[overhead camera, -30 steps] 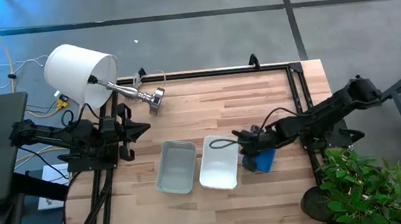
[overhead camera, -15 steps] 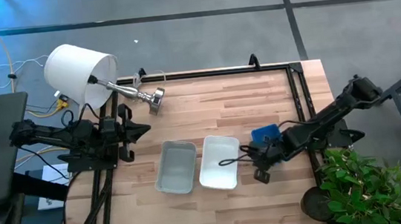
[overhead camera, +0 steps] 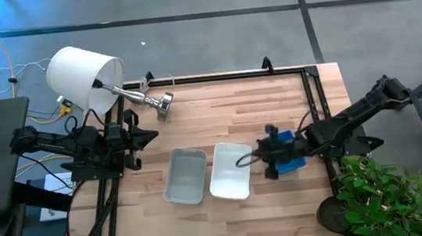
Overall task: Stack baskets by color
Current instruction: Return to Home Position
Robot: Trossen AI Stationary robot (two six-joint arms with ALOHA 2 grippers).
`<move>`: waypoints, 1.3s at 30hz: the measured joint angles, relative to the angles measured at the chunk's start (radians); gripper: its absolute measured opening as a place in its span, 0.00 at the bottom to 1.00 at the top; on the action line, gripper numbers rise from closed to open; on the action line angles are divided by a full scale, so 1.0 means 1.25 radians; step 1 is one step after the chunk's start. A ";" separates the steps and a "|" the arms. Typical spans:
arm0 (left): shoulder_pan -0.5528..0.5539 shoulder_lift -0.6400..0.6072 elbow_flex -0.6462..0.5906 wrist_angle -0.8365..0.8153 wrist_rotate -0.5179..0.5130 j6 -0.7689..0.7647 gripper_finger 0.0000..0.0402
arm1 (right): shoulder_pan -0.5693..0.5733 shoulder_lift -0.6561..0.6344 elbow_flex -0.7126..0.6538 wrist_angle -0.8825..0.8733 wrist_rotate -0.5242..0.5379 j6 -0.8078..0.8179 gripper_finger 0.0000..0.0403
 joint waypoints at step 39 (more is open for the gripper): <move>0.191 -0.135 -0.070 -0.113 0.056 -0.050 0.00 | -0.212 -0.261 -0.241 0.583 -0.105 -0.319 0.00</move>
